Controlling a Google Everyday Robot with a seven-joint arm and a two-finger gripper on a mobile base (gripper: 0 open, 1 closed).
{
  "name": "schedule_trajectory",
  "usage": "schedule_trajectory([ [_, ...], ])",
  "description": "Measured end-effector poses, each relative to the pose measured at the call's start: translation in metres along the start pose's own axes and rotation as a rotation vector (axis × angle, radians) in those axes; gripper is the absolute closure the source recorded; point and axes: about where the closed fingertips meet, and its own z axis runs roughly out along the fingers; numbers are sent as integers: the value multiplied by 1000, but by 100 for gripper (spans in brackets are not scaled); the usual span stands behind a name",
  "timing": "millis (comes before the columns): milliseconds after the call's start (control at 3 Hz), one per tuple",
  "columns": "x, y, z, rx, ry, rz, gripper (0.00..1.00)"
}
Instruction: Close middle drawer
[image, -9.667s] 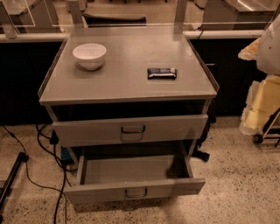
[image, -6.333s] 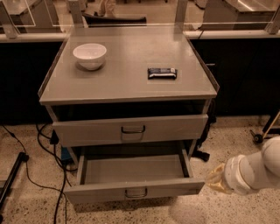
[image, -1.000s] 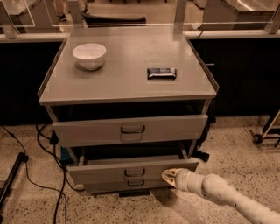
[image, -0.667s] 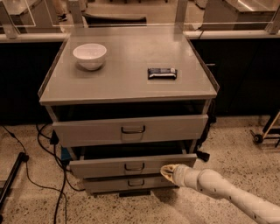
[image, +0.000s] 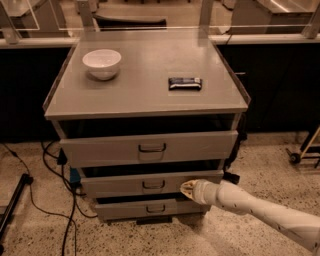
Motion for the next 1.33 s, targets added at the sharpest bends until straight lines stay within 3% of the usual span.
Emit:
schedule_trajectory([
  [667, -4, 10, -8, -42, -11, 29, 100],
  [1000, -11, 27, -40, -116, -40, 124, 100],
  [1333, -20, 59, -89, -266, -44, 252, 100],
])
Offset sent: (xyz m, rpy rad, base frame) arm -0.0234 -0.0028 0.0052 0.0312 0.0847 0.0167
